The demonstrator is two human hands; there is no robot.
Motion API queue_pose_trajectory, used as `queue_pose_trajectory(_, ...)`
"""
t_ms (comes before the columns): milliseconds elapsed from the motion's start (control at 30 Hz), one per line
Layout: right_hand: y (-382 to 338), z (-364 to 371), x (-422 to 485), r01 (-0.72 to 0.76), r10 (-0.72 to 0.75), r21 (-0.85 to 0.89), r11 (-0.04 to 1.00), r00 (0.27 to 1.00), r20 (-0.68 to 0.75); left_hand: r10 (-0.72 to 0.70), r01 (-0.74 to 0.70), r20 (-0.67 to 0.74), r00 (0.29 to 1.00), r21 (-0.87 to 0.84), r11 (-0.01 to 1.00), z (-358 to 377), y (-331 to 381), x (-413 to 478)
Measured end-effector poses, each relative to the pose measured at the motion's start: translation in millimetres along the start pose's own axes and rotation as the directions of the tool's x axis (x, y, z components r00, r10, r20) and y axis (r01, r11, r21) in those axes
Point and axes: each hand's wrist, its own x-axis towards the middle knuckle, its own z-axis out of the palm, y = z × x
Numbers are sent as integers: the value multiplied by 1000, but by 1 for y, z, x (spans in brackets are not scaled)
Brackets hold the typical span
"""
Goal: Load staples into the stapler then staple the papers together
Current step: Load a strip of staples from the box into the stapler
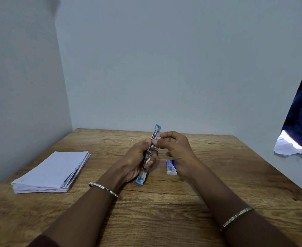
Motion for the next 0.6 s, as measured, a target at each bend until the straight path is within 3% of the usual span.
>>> queue_pose_trajectory(300,-3,1,-1,47,-50,-73,996,998,-40,103,-103,10,995,74,992,1,-2,0)
queue_pose_trajectory(600,-1,6,-2,182,-201,-162,970,974,-108,120,-120,52,991,-7,993,-1,-2,1)
